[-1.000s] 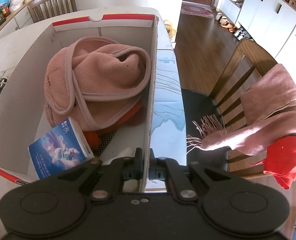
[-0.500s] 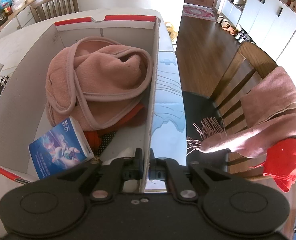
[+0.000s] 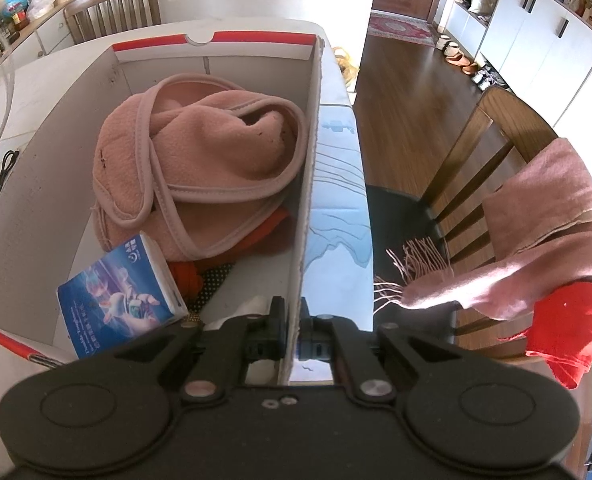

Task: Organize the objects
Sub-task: 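Carry the white cable into the box with the left gripper and release, then return the left gripper to the mat and grasp the black cable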

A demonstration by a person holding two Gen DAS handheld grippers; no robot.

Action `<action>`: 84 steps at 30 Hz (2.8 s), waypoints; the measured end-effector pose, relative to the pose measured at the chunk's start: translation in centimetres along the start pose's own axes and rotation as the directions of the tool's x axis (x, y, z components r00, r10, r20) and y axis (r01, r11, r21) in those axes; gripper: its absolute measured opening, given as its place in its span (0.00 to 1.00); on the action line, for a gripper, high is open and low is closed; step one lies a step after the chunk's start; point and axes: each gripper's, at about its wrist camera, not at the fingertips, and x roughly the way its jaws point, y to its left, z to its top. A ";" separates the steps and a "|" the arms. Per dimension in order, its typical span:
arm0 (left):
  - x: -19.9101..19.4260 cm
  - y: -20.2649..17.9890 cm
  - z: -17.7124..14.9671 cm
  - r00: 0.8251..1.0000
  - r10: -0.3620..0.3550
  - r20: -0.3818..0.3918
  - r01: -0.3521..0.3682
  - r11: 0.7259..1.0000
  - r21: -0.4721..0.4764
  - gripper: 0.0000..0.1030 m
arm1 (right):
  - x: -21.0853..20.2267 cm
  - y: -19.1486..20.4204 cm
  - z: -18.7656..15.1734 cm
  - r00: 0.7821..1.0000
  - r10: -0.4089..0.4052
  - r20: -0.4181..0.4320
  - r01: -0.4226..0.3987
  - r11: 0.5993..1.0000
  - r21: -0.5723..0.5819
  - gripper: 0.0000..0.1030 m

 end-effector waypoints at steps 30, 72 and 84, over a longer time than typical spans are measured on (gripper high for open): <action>14.3 -12.0 2.2 0.960 -0.191 -0.204 0.217 0.970 0.111 0.03 | 0.1 0.2 0.2 1.000 0.002 0.004 -0.002 1.000 -0.001 0.04; 14.2 -10.4 0.2 0.949 -0.191 -0.251 0.224 0.968 0.112 0.55 | 0.4 0.1 0.1 1.000 0.005 0.003 -0.005 1.000 0.013 0.03; 8.1 -5.8 0.6 0.982 -0.143 -0.120 0.148 0.988 0.031 0.60 | 0.4 0.1 0.1 1.000 0.002 -0.001 -0.002 1.000 0.008 0.04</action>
